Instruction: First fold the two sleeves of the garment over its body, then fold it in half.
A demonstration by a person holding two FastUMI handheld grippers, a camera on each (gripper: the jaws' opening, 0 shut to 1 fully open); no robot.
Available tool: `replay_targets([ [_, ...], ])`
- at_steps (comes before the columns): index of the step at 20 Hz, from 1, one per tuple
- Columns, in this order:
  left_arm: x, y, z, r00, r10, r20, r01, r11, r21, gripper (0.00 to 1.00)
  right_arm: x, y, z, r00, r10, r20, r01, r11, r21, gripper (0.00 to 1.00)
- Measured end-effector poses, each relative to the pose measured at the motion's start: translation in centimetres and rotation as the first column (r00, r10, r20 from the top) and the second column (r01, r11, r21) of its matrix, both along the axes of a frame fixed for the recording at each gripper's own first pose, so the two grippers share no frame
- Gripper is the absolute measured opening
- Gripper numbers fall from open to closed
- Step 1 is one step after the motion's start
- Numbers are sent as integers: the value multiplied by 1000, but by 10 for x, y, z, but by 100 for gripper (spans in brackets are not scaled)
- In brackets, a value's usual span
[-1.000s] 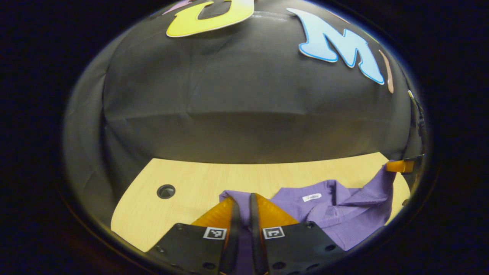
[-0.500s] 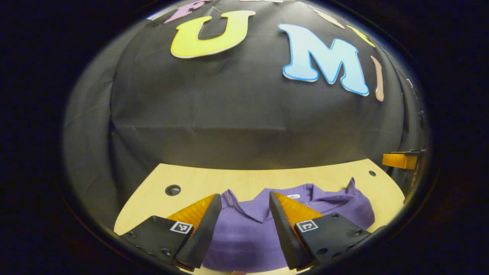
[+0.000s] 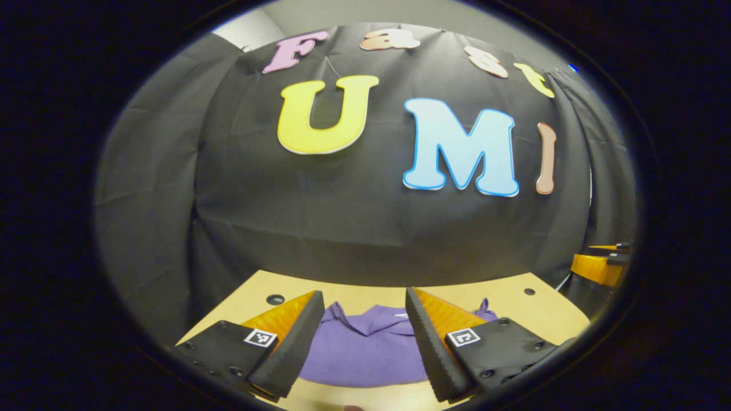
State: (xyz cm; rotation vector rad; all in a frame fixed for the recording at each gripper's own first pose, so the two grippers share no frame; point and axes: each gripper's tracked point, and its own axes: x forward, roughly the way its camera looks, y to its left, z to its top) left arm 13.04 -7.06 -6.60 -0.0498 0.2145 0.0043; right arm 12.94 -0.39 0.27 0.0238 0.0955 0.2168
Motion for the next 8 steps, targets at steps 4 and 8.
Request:
replay_targets([
  [4, -43, -13, 42, 997, -15, 76, 11, 999, 46, 90, -38, -17, 16, 999, -10, 42, 10, 1000, 12, 85],
  [8, -80, -22, 60, 993, -50, 105, 45, 998, 53, 93, -67, -31, 23, 997, -53, 60, 52, 998, 19, 85],
])
